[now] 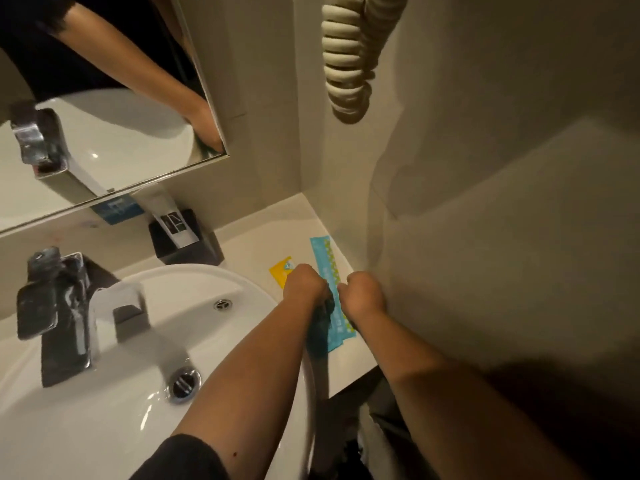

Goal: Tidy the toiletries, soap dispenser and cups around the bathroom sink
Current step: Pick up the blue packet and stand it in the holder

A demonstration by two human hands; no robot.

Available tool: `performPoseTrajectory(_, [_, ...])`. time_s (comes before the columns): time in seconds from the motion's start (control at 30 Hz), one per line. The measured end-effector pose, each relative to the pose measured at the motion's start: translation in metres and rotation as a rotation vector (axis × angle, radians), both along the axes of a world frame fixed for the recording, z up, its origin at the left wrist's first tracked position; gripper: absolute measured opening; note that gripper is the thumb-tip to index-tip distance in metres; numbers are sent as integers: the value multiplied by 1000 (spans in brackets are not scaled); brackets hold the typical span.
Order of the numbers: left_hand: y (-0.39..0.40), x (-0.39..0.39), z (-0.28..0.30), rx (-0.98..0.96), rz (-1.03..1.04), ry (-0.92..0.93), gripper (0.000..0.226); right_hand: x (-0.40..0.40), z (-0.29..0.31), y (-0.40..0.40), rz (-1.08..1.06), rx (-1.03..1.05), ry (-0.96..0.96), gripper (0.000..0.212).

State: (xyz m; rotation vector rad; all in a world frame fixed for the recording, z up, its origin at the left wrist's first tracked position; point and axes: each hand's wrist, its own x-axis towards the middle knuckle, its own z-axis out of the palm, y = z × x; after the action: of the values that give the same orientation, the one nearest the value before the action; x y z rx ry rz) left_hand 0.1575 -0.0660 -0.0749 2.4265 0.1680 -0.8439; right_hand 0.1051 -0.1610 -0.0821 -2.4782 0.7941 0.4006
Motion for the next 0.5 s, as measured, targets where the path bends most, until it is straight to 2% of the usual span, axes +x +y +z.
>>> performPoseTrajectory(0.13, [-1, -1, -6, -34, 30, 11, 21, 5, -1, 1, -17, 30, 74, 30])
performPoseTrajectory(0.27, [-3, -2, -6, -121, 70, -32, 11, 7, -4, 2, -82, 124, 56, 29])
performPoseTrajectory(0.5, [9, 1, 22, -320, 131, -133, 21, 8, 7, 0, -258, 535, -163, 19])
